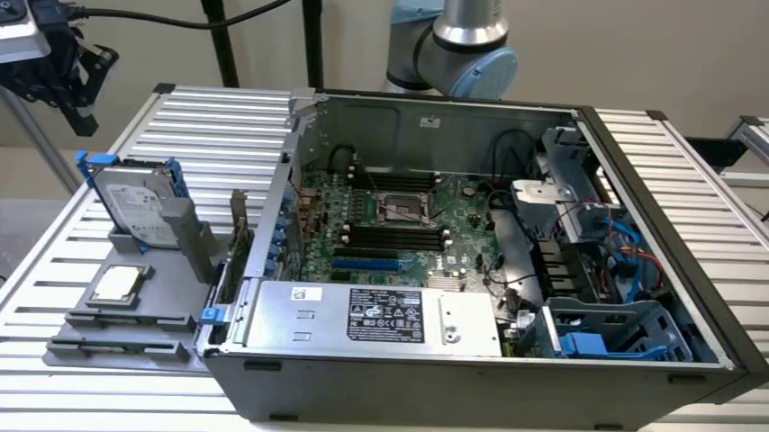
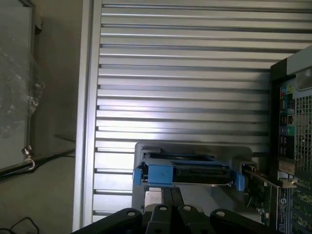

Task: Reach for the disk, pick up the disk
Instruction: 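Reach for the disk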

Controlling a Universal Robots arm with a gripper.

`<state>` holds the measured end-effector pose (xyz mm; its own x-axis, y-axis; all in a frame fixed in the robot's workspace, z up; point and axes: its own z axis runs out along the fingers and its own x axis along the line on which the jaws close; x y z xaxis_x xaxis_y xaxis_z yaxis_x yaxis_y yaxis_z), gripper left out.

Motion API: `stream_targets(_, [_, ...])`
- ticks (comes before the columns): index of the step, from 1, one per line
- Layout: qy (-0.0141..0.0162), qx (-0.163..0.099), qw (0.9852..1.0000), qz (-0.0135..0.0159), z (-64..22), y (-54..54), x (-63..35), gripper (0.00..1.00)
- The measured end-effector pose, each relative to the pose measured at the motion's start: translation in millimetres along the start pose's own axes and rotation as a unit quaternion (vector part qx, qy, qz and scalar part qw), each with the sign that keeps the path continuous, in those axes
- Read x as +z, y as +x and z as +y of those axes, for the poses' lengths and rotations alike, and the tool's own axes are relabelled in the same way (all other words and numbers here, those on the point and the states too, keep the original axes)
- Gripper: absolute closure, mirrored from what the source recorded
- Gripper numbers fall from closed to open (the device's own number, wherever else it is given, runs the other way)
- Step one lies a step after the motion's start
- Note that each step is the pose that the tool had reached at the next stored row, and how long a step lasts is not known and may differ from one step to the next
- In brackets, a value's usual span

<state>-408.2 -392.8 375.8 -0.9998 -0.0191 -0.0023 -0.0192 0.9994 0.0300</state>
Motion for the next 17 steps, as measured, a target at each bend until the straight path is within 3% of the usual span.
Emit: stream_targets(17, [0.0000,0.000,1.0000,-0.0001,0.5,4.1,0.1,0.89])
